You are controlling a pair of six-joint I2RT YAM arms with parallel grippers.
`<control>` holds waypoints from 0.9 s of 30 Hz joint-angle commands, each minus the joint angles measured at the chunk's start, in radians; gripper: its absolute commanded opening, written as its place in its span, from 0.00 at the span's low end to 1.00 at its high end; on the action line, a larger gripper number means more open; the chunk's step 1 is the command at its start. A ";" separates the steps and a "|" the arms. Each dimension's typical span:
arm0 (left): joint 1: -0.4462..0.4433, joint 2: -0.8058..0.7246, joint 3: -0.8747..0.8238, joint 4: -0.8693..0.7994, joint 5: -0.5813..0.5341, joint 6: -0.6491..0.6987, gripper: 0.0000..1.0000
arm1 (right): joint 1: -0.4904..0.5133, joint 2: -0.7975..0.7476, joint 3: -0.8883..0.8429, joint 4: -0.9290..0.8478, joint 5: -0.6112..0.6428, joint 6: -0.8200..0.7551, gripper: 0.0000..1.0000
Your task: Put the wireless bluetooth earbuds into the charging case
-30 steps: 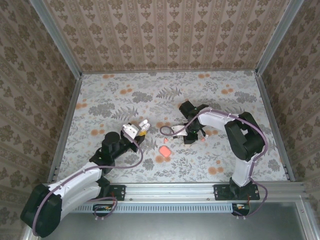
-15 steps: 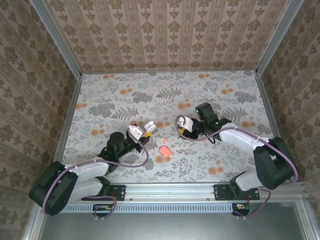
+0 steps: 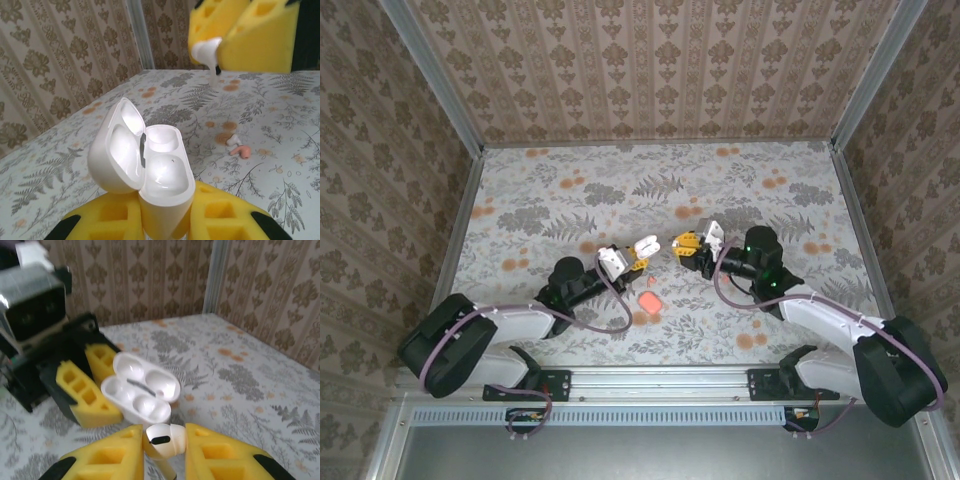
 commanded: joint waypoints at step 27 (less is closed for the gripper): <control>-0.052 0.058 0.101 0.133 -0.060 -0.027 0.08 | 0.113 0.193 -0.033 0.643 0.050 0.289 0.23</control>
